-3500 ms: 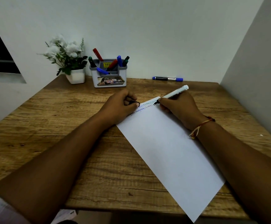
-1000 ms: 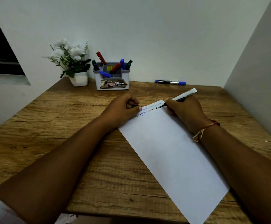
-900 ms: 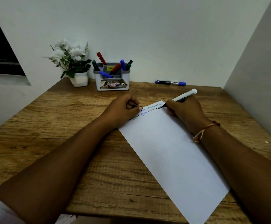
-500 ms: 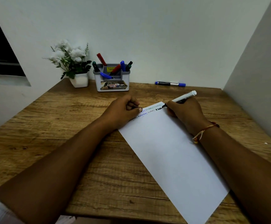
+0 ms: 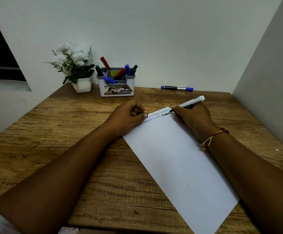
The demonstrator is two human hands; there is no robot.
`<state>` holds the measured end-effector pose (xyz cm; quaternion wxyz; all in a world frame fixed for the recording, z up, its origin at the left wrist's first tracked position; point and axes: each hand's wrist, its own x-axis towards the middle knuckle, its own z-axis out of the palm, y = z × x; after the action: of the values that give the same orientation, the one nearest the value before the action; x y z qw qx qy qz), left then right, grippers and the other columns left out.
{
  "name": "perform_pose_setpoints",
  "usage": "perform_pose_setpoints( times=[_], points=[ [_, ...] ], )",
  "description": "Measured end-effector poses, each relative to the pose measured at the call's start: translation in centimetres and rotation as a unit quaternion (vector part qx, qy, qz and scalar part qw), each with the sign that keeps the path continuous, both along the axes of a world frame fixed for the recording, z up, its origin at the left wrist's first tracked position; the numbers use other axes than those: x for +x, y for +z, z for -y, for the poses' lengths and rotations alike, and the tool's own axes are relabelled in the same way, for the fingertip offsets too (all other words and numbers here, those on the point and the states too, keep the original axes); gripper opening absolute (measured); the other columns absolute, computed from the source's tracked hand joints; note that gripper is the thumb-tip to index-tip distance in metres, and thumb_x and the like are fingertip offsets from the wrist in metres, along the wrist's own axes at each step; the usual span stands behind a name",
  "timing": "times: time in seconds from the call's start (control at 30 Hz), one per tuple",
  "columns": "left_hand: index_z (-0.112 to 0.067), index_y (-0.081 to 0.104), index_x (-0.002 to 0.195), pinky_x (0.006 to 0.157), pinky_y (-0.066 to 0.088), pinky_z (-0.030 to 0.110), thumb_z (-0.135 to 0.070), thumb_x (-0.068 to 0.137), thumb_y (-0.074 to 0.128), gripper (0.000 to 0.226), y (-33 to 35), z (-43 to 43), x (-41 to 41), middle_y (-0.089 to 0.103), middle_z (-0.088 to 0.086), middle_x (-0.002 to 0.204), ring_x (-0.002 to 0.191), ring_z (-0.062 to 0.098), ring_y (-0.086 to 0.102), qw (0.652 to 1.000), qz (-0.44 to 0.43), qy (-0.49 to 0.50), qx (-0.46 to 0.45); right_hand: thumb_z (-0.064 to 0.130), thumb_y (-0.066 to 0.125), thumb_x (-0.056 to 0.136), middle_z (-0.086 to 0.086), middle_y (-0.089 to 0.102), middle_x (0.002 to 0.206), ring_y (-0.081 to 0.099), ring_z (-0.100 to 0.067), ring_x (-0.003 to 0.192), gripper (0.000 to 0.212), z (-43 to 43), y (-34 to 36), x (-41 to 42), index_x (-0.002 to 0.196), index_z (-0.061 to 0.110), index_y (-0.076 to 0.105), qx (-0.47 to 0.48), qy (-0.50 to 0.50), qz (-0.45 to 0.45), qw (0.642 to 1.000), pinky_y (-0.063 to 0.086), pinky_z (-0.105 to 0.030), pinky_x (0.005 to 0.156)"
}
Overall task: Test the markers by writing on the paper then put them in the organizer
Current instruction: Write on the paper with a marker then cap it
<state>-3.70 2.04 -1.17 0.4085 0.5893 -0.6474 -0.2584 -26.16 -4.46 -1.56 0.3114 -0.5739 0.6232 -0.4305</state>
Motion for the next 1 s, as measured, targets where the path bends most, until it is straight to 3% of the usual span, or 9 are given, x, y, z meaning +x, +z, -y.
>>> perform_pose_setpoints(
  times=[0.17, 0.37, 0.57, 0.77, 0.87, 1.0],
  points=[
    [-0.019, 0.065, 0.104, 0.079, 0.055, 0.028, -0.023, 0.088, 0.074, 0.019, -0.16, 0.18, 0.08, 0.07, -0.005, 0.098, 0.092, 0.01, 0.066, 1.0, -0.004, 0.0, -0.002, 0.033, 0.069, 0.071, -0.001, 0.071, 0.062, 0.068, -0.019, 0.065, 0.024, -0.35, 0.36, 0.14, 0.068, 0.009, 0.071, 0.004, 0.009, 0.006, 1.0, 0.06, -0.044, 0.074],
    [-0.021, 0.065, 0.103, 0.077, 0.053, 0.025, -0.025, 0.088, 0.074, 0.018, -0.18, 0.29, 0.08, 0.07, -0.007, 0.097, 0.092, 0.009, 0.066, 1.0, 0.003, 0.002, -0.003, 0.034, 0.071, 0.072, -0.003, 0.076, 0.071, 0.075, -0.023, 0.078, 0.028, -0.13, 0.18, -0.03, 0.078, 0.007, 0.075, 0.007, -0.001, 0.004, 1.0, 0.062, -0.05, 0.082],
    [-0.019, 0.065, 0.105, 0.076, 0.053, 0.024, -0.023, 0.088, 0.074, 0.02, -0.14, 0.15, 0.02, 0.069, -0.005, 0.097, 0.093, 0.011, 0.066, 1.0, -0.005, 0.001, -0.002, 0.037, 0.067, 0.068, -0.005, 0.071, 0.064, 0.068, -0.021, 0.066, 0.035, -0.53, 0.51, 0.23, 0.074, 0.003, 0.072, 0.004, 0.017, 0.015, 1.0, 0.058, -0.044, 0.07],
    [-0.02, 0.065, 0.103, 0.074, 0.053, 0.023, -0.024, 0.087, 0.074, 0.019, -0.19, 0.23, 0.03, 0.069, -0.007, 0.095, 0.092, 0.011, 0.066, 1.0, -0.007, 0.004, 0.001, 0.03, 0.068, 0.075, -0.002, 0.071, 0.063, 0.069, -0.022, 0.068, 0.024, -0.53, 0.52, 0.14, 0.073, 0.006, 0.071, -0.002, -0.001, 0.005, 1.0, 0.054, -0.04, 0.068],
    [-0.021, 0.065, 0.102, 0.08, 0.055, 0.032, -0.025, 0.087, 0.074, 0.018, -0.18, 0.25, 0.09, 0.07, -0.007, 0.095, 0.093, 0.013, 0.066, 1.0, -0.006, 0.005, 0.002, 0.023, 0.069, 0.082, 0.004, 0.069, 0.059, 0.068, -0.011, 0.057, 0.016, -0.57, 0.61, 0.08, 0.069, 0.012, 0.071, 0.007, -0.003, 0.054, 0.998, 0.05, -0.031, 0.058],
    [-0.022, 0.065, 0.102, 0.081, 0.056, 0.033, -0.026, 0.087, 0.074, 0.018, -0.16, 0.26, 0.12, 0.07, -0.007, 0.097, 0.094, 0.013, 0.066, 1.0, 0.001, 0.009, 0.0, 0.017, 0.072, 0.09, -0.002, 0.076, 0.079, 0.07, -0.006, 0.055, 0.008, -0.67, 0.69, 0.02, 0.086, 0.011, 0.075, 0.022, 0.014, 0.145, 0.989, 0.051, -0.022, 0.056]
  ],
)
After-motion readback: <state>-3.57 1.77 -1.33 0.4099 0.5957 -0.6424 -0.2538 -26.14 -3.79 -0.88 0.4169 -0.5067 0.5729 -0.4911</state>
